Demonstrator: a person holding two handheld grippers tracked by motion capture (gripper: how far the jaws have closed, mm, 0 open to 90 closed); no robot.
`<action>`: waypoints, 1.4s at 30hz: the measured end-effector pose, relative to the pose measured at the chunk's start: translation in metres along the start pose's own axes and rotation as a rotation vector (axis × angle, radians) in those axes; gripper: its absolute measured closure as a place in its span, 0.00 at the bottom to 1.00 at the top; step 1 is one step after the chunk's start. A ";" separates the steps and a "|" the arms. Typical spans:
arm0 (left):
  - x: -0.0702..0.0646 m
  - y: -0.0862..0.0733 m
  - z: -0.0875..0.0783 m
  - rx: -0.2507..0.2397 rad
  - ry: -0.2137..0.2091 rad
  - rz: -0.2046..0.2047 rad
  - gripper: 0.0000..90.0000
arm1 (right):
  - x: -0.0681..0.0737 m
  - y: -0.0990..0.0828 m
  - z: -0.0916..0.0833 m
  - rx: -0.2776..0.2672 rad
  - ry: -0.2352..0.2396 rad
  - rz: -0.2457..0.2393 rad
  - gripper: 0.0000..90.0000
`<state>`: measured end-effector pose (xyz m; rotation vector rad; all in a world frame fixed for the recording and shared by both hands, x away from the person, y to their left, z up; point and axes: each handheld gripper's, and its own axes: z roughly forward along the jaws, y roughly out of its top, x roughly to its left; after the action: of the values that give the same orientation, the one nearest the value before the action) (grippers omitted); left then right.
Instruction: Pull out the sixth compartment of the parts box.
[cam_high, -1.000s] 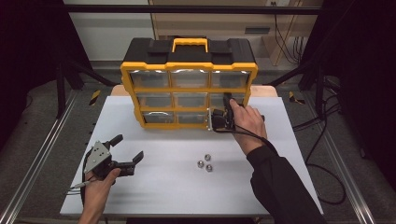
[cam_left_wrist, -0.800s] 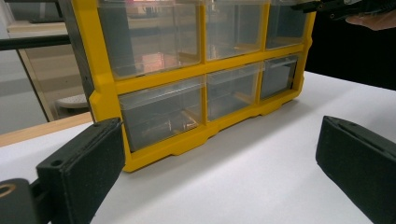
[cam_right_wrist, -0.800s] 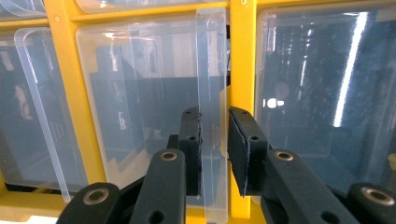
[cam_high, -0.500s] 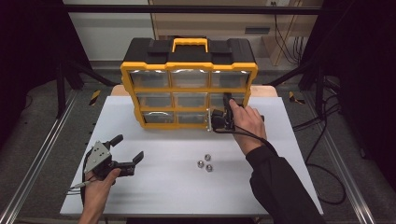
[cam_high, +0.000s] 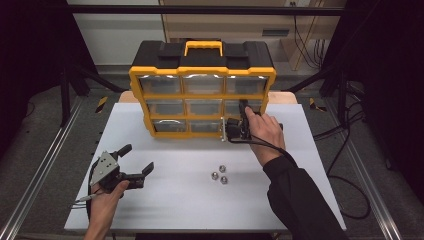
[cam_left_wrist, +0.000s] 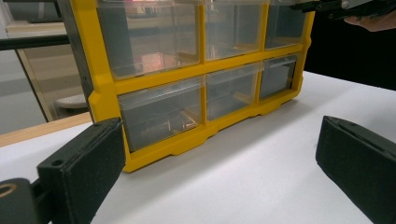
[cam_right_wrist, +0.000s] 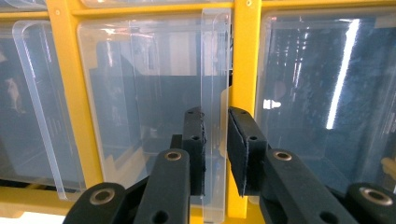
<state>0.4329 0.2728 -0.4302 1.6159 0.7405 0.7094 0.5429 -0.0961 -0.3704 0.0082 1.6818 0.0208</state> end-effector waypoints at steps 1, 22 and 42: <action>0.000 0.000 0.000 0.000 0.000 0.000 0.02 | 0.000 0.000 0.000 0.000 0.000 0.000 0.86; 0.000 0.000 -0.001 -0.001 0.000 -0.001 0.02 | -0.001 0.001 -0.005 0.008 -0.004 -0.005 0.87; 0.000 0.000 -0.001 -0.004 0.001 0.000 0.01 | 0.002 0.001 -0.020 -0.001 -0.025 -0.010 0.87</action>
<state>0.4325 0.2733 -0.4298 1.6124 0.7394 0.7115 0.5231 -0.0952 -0.3704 -0.0007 1.6566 0.0140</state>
